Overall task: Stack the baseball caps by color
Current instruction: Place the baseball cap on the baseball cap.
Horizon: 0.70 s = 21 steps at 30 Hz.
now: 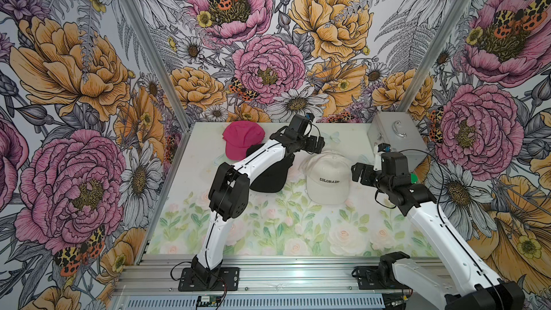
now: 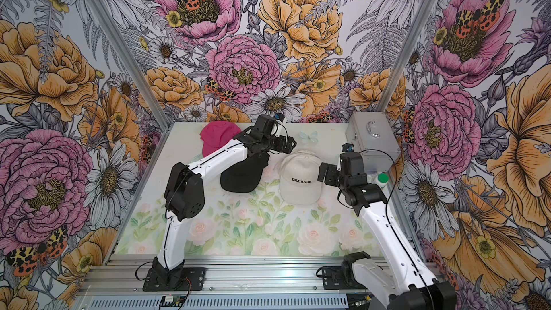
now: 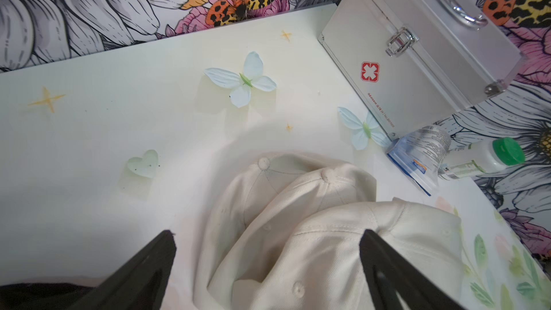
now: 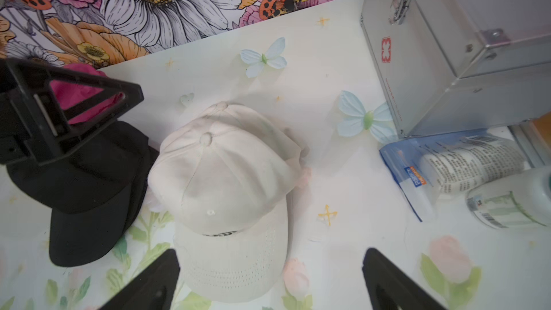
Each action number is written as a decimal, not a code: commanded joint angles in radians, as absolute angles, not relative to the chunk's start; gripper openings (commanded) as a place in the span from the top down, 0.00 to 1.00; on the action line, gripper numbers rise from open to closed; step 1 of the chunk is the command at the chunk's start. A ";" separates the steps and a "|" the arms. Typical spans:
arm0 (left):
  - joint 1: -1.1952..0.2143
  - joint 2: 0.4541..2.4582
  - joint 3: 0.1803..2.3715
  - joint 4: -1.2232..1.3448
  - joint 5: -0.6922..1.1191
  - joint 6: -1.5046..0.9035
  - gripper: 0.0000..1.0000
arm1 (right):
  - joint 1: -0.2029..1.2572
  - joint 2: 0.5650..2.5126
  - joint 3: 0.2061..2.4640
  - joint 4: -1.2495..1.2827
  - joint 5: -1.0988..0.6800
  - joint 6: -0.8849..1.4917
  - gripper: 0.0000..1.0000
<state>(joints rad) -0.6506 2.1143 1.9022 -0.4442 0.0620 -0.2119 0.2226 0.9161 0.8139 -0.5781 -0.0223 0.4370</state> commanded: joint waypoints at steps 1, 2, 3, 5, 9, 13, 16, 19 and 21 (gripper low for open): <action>-0.652 2.034 1.826 -0.388 -0.076 -0.240 0.01 | 0.295 0.858 0.735 -0.537 -0.089 0.503 0.03; -0.654 2.017 1.811 -0.380 -0.082 -0.254 0.01 | 0.319 0.856 0.716 -0.529 -0.081 0.522 0.04; -0.653 2.005 1.799 -0.375 -0.087 -0.270 0.01 | 0.345 0.863 0.699 -0.516 -0.076 0.535 0.05; -0.653 1.990 1.781 -0.367 -0.089 -0.291 0.01 | 0.406 0.899 0.682 -0.499 -0.018 0.568 0.06; -0.642 1.973 1.749 -0.358 -0.039 -0.305 0.01 | 0.536 1.019 0.701 -0.478 0.169 0.648 0.06; -0.638 1.962 1.721 -0.356 -0.025 -0.294 0.01 | 0.566 1.150 0.719 -0.348 0.193 0.683 0.06; -0.628 1.938 1.684 -0.350 -0.002 -0.287 0.01 | 0.574 1.291 0.786 -0.326 0.242 0.641 0.06; -0.618 1.900 1.624 -0.322 0.007 -0.280 0.01 | 0.569 1.426 0.853 -0.326 0.321 0.617 0.04; -0.608 1.875 1.581 -0.299 0.016 -0.282 0.01 | 0.534 1.490 0.876 -0.315 0.354 0.630 0.03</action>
<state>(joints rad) -0.6270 1.9457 1.6184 -0.3546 -0.0185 -0.2825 0.5613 1.4361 0.8314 -0.3626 0.2493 0.6312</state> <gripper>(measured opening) 0.989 0.968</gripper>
